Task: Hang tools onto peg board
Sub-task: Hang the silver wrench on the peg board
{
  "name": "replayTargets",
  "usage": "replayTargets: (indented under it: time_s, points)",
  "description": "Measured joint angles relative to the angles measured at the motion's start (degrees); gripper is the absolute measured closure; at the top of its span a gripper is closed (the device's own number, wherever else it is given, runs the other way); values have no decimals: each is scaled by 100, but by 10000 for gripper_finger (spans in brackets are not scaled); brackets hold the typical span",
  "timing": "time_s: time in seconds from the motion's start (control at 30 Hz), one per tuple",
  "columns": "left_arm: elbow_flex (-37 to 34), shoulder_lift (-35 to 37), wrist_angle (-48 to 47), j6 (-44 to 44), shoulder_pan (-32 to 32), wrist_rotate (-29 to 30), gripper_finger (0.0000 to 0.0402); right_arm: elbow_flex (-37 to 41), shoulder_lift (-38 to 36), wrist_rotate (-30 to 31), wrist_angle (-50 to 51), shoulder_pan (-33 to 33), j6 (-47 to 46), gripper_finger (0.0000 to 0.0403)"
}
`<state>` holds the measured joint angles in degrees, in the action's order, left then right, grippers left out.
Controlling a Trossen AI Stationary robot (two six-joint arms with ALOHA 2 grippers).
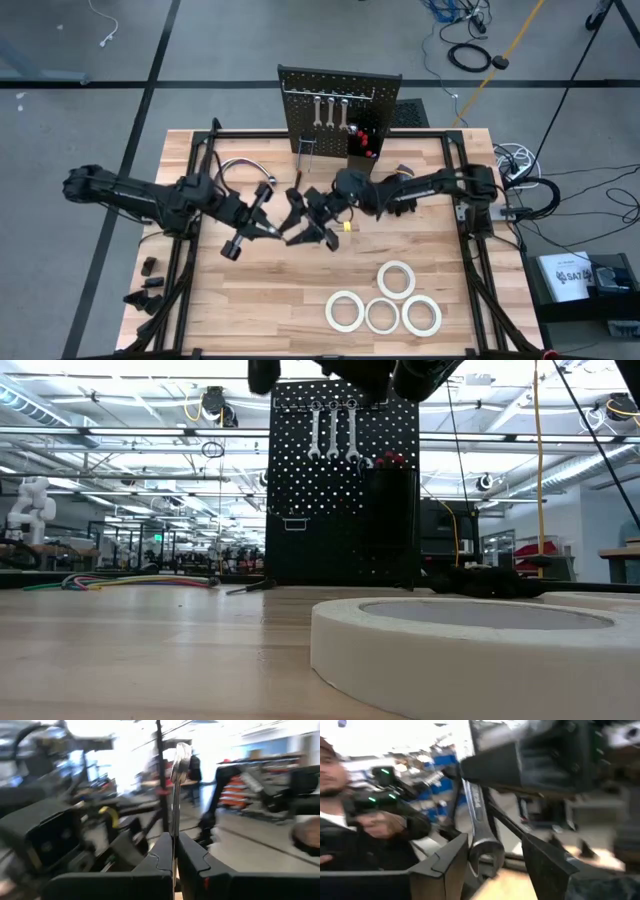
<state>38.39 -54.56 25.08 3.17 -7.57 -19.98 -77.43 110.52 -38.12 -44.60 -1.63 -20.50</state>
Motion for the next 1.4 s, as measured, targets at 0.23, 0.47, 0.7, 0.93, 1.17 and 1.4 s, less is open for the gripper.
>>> replayTargets:
  time_s: [0.23,0.47,0.7,0.93,1.17,1.4]
  points:
    - [-2,700,-1264,-301,241,1689,400,-4,-506,846,2325,-565,1140,221]
    - [152,513,-1205,-445,1635,1284,401,5,-739,1924,4337,-1044,1700,227]
    - [669,-453,-1199,-441,3246,0,401,11,-1365,2404,5691,-827,1849,227]
    - [1337,-1408,-1066,-440,4168,-1049,401,7,-2521,4474,6557,161,1962,227]
    - [1780,-2022,-1067,-395,4667,-1662,401,2,-3108,6683,7317,1210,1505,227]
    - [1808,-2116,-966,-428,5072,-1772,402,7,-3178,8124,8269,1822,525,227]
